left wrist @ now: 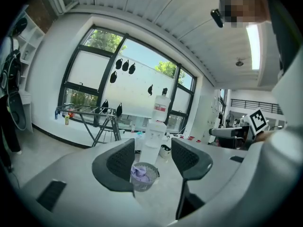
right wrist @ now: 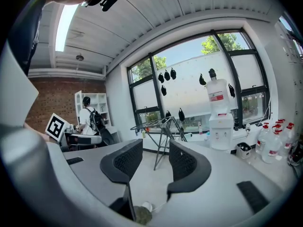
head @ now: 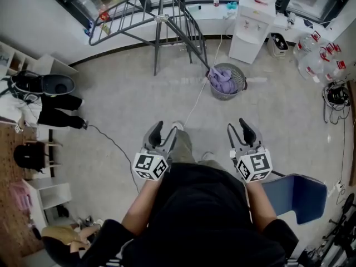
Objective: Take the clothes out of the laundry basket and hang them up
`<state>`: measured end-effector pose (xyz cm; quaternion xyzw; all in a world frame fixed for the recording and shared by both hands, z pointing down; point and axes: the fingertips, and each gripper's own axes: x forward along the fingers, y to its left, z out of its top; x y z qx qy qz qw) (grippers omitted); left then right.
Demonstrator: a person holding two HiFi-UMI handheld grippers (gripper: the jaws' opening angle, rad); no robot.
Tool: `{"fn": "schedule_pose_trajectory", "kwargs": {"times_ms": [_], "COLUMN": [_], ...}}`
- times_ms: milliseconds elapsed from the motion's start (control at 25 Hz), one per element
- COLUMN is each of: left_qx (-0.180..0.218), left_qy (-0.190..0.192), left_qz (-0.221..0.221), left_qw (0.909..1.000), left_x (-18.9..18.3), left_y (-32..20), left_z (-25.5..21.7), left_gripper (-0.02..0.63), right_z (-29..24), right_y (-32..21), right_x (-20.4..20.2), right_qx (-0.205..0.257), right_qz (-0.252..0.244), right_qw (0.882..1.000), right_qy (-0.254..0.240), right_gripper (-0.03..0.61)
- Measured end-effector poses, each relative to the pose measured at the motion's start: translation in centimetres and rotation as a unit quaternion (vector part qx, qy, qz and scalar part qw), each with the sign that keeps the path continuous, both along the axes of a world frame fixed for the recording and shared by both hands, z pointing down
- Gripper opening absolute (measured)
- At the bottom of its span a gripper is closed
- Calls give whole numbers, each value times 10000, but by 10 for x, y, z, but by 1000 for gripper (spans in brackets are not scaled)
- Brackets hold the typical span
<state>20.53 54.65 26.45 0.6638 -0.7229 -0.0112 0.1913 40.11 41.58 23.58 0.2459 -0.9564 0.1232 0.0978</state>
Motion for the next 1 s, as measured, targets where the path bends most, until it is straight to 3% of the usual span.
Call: {"fn": "schedule_pose_trajectory", "kwargs": {"times_ms": [240, 400, 600, 800, 1000], "left_qx": [-159, -215, -234, -215, -311], "left_qy": [-49, 120, 350, 713, 650], "left_qz": [269, 729, 1222, 1674, 2144], "left_qw": [9995, 9970, 9916, 9831, 9741], "left_x": [-22, -37, -76, -113, -153], "left_y": [-42, -94, -168, -237, -286], "left_z": [17, 28, 42, 54, 58], "left_gripper": [222, 222, 224, 224, 224], "right_z": [16, 24, 29, 27, 33], "right_y": [-35, -72, -127, -185, -233], "right_x": [-15, -38, -86, -144, -201], "right_qx": [-184, -272, -459, -1226, -1240], "right_qz": [205, 346, 649, 1064, 1283], "right_qw": [9996, 9988, 9963, 9867, 9836], "right_qy": [70, 232, 339, -6, 280], "right_gripper": [153, 153, 153, 160, 160]}}
